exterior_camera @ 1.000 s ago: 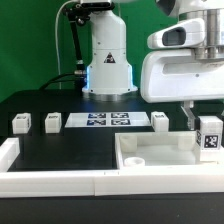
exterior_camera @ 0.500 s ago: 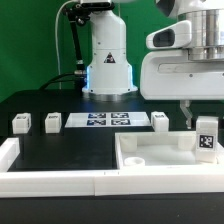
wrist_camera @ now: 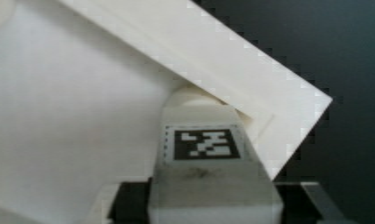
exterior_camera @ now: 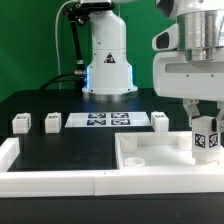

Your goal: Assemble square table

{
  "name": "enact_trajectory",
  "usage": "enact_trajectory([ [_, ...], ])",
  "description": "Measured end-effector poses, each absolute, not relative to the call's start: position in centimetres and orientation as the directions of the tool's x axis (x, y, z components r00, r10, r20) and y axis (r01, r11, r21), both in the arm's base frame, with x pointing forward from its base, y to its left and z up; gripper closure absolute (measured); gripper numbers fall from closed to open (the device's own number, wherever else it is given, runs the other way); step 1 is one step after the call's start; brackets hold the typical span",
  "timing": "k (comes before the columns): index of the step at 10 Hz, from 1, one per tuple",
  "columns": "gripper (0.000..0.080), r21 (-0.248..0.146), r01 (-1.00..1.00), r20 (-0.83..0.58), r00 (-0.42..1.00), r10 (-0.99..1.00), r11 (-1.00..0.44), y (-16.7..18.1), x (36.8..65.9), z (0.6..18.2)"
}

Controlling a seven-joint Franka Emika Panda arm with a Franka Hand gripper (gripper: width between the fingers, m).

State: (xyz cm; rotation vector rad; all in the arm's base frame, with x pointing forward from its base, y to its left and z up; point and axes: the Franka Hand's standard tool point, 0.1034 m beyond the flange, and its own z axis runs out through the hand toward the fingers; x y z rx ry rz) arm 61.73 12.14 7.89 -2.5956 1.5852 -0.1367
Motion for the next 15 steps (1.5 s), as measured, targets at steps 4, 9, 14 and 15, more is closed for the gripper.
enact_trajectory([
  [4,0.0505,-0.133,-0.947,-0.004,0.295,-0.956,-0.291,12.39,61.66,7.87],
  [9,0.0162,-0.128,-0.821,0.035,0.557,-0.83,-0.556,12.5,61.58,7.72],
  [14,0.0151,-0.104,-0.504,0.088,0.854,-0.513,-0.857,12.62,61.73,7.87],
  [15,0.0151,-0.093,-0.4,0.1,0.907,-0.408,-0.912,12.48,61.76,7.87],
])
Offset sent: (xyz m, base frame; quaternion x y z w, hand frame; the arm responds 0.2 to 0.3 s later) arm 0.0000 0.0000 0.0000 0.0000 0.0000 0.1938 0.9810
